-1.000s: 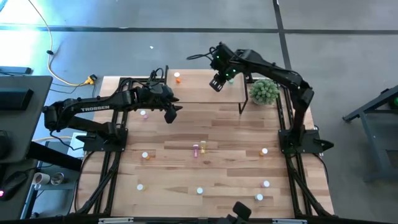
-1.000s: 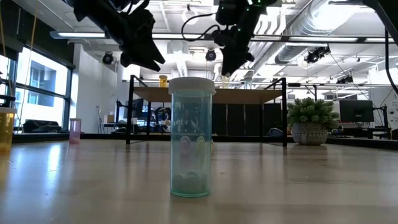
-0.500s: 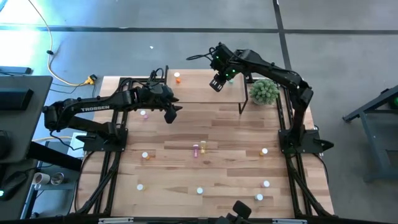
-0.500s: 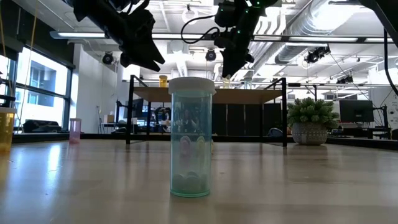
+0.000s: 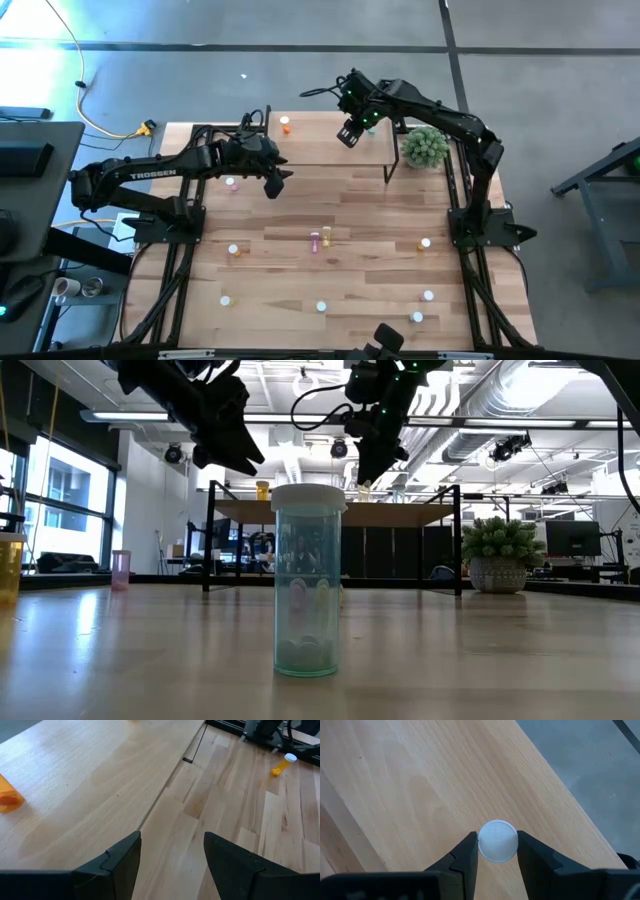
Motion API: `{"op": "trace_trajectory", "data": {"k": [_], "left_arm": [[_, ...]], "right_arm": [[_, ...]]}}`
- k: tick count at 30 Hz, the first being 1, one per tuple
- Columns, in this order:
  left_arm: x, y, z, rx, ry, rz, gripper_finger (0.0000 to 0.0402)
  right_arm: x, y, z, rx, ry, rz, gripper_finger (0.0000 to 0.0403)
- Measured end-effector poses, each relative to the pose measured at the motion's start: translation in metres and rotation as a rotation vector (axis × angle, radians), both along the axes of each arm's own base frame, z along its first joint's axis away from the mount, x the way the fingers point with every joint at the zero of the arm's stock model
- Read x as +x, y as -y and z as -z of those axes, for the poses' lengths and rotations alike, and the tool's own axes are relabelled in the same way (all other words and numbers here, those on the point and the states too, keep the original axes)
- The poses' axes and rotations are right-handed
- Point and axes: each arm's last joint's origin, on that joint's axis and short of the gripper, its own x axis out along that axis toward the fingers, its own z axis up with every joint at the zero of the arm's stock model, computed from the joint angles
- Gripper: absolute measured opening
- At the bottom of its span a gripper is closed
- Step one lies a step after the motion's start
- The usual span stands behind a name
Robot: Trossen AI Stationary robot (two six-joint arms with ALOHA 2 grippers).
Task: Pick and place medicine bottles onto shelf by color
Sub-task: Put the top right yellow pill bottle on the shelf, then put the top pink pill bottle on the shelf
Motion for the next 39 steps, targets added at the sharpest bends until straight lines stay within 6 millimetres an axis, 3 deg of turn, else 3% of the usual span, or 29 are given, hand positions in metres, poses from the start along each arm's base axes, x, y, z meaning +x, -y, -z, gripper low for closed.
{"op": "trace_trajectory", "data": {"k": [12, 31, 39], "left_arm": [[0.0, 0.0, 0.0, 0.0, 0.0, 0.0, 0.0207], [0.0, 0.0, 0.0, 0.019, -0.009, 0.015, 0.0207], [0.0, 0.0, 0.0, 0.052, -0.025, 0.042, 0.0207]], "right_arm": [[0.0, 0.001, 0.0, -0.017, -0.007, 0.016, 0.0164], [0.003, 0.002, -0.003, -0.044, 0.03, 0.009, 0.017], [0.002, -0.001, -0.044, -0.102, 0.128, 0.006, 0.017]]}}
